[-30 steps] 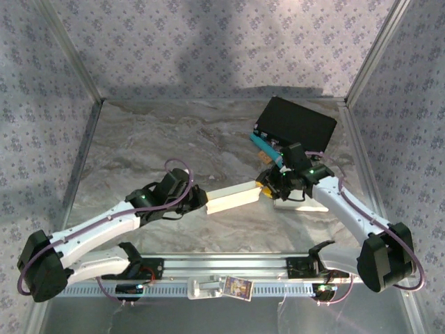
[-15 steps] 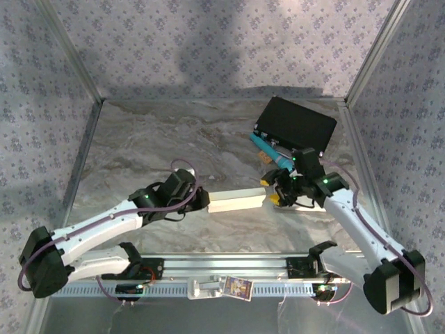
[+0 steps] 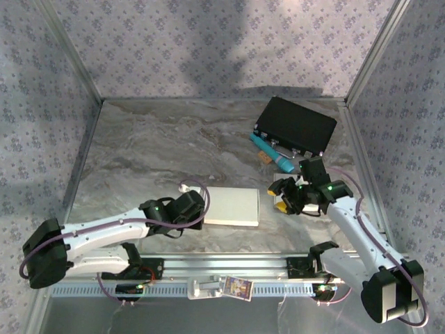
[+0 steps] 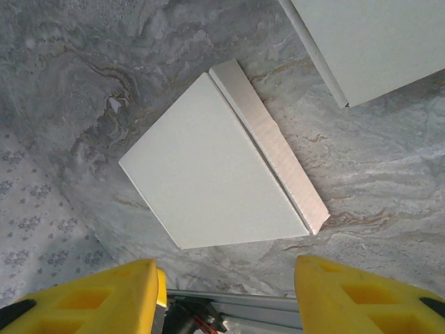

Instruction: Fold the paper box

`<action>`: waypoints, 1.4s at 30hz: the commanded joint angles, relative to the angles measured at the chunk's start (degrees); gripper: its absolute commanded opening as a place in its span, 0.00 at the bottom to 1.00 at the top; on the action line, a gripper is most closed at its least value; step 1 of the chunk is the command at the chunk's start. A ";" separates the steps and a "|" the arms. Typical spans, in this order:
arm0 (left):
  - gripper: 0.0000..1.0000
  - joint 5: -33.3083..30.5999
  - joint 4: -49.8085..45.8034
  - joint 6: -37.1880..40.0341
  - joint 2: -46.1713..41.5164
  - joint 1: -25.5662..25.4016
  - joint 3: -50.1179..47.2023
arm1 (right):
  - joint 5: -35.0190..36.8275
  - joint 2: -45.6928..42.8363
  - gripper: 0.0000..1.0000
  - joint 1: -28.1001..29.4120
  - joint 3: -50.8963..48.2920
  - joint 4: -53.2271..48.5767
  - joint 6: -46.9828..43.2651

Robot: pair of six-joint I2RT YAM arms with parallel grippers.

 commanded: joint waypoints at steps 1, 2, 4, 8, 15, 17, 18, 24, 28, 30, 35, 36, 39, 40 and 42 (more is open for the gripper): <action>0.14 -2.06 0.04 0.41 1.26 0.60 3.42 | 1.14 1.04 0.55 -0.48 2.55 -3.02 -5.17; 0.15 -2.18 -0.28 0.32 1.15 0.82 4.06 | 1.96 1.21 0.55 -0.60 3.64 -3.86 -6.65; 0.17 -2.55 -1.18 -0.11 0.23 1.90 5.09 | 3.88 1.40 0.56 -1.17 6.33 -6.24 -9.51; 0.30 -2.12 -4.03 -0.95 -4.39 9.15 8.66 | 13.29 0.24 0.99 -3.26 15.57 -13.50 -16.67; 1.00 -4.34 -5.26 1.53 -14.79 29.72 9.27 | 59.02 -12.28 0.99 -3.51 17.94 -16.39 -25.71; 1.00 -13.14 -6.17 3.13 -16.92 31.63 7.72 | 63.16 -18.92 0.99 -3.70 6.02 2.04 -39.95; 1.00 -20.04 -6.91 3.71 -17.48 31.76 6.51 | 63.21 -22.70 0.99 -3.69 -0.68 12.25 -46.85; 1.00 -40.70 6.47 23.73 -18.56 32.09 -4.03 | 60.54 -30.34 0.99 -4.18 -22.57 30.48 -59.13; 1.00 -28.04 21.88 35.06 -18.57 37.70 -11.69 | 57.80 -30.21 0.99 -5.21 -28.39 35.35 -56.65; 1.00 -23.26 22.56 35.50 -15.85 42.42 -10.64 | 56.83 -28.99 0.99 -5.66 -30.93 38.50 -55.60; 1.00 -13.88 33.94 46.08 -4.82 47.92 -10.06 | 54.66 -17.95 0.99 -8.02 -30.62 48.18 -56.28; 1.00 -12.58 36.49 45.69 -2.33 49.26 -10.57 | 54.52 -14.64 0.99 -8.13 -29.89 49.93 -56.54; 1.00 -8.86 43.56 43.18 3.94 53.08 -11.85 | 53.79 -6.15 0.99 -8.37 -28.62 57.62 -57.23; 1.00 -8.50 45.94 42.96 5.36 53.47 -12.39 | 53.41 -4.01 0.99 -8.54 -28.30 60.09 -57.30; 1.00 -7.05 46.57 43.40 8.60 54.49 -10.52 | 51.97 1.88 0.99 -9.19 -27.47 66.10 -57.48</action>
